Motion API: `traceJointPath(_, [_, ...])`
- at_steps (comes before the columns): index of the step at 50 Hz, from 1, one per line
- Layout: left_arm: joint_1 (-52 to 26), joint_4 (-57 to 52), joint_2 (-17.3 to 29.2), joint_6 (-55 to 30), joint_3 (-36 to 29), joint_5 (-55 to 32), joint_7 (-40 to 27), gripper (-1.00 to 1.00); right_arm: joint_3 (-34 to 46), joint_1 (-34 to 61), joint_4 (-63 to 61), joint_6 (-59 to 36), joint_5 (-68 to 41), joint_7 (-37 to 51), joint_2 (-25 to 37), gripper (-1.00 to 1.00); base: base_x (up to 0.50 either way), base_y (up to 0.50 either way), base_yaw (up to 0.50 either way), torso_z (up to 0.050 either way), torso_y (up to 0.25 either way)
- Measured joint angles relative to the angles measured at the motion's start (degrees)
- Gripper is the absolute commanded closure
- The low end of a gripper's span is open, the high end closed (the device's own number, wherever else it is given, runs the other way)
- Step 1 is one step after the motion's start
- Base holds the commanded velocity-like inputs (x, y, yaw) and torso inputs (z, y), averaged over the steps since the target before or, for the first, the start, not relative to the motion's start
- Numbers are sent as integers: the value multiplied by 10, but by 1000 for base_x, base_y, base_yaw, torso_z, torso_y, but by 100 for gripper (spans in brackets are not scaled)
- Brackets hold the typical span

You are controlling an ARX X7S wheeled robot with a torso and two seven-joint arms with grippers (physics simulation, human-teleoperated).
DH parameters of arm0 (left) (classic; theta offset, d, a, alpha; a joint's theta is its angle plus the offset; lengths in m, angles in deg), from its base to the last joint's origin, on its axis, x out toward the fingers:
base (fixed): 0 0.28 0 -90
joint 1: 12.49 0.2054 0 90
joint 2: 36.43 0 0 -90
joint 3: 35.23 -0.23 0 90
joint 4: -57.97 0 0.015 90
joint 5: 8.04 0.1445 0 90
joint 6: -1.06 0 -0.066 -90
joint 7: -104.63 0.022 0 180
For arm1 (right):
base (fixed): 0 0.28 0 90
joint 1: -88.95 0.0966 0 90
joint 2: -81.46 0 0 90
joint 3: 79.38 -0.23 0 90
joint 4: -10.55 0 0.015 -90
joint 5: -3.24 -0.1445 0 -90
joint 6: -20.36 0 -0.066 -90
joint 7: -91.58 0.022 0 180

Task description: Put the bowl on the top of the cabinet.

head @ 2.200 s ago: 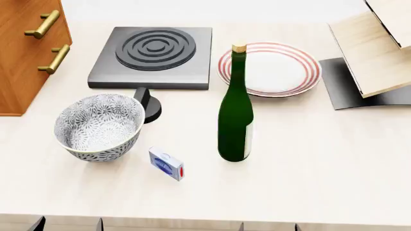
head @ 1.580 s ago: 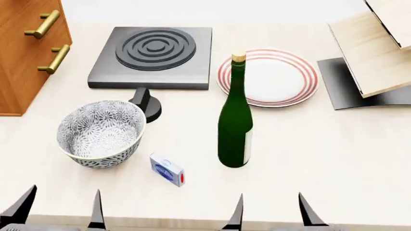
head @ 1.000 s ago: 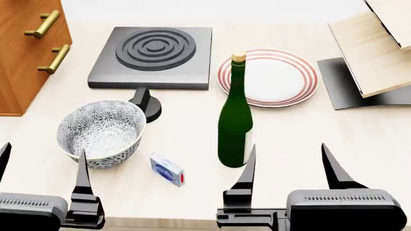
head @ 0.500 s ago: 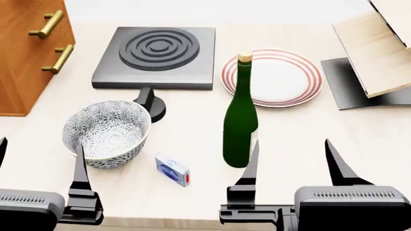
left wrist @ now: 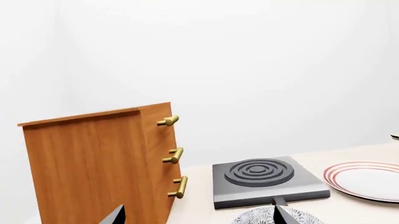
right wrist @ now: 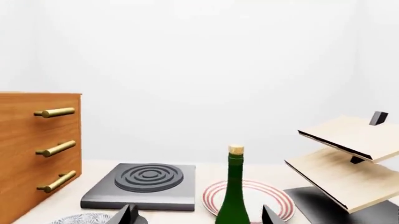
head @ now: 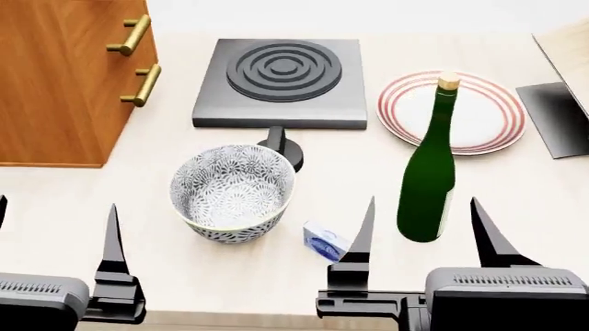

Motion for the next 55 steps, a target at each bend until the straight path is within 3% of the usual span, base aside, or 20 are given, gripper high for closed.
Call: traceJointPath(55, [4, -2, 18, 7, -16, -21, -22, -100, 7, -8, 3, 19, -25, 20, 15, -100, 0, 239, 0, 0, 0])
